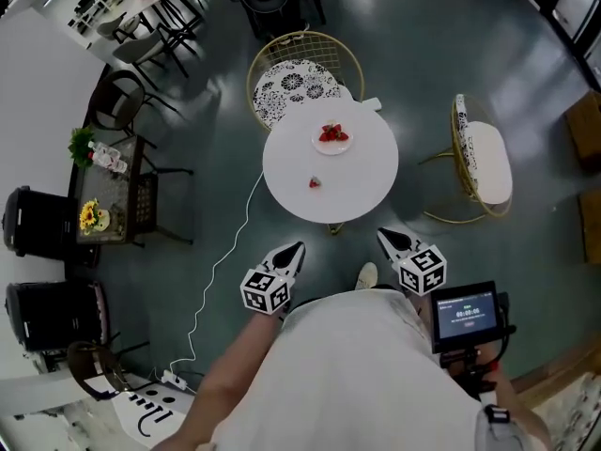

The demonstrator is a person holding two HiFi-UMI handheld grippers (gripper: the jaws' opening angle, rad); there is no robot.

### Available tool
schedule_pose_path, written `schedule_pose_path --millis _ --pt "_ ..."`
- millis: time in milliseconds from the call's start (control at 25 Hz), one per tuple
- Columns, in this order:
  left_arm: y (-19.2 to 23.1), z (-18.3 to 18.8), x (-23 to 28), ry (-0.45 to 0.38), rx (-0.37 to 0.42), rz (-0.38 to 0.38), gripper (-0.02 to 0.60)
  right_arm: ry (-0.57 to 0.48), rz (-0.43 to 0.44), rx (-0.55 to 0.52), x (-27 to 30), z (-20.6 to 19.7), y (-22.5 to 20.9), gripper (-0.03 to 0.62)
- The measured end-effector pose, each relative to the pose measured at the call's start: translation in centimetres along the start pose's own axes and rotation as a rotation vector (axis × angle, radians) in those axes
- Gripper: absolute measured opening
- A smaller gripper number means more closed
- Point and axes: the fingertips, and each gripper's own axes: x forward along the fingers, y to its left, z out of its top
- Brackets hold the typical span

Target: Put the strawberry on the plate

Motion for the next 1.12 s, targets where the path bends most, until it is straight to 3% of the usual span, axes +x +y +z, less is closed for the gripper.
schedule_pose_path --millis 760,1120 --pt "0.6 1.3 5.5 0.070 0.065 -0.005 0.005 -0.011 -0.062 0.046 -0.9 1.2 -5.8 0.005" --pt "4.9 1.1 12.0 0.129 0.076 0.007 0.005 0.004 -0.083 0.067 2.9 1.4 -10.8 0.005"
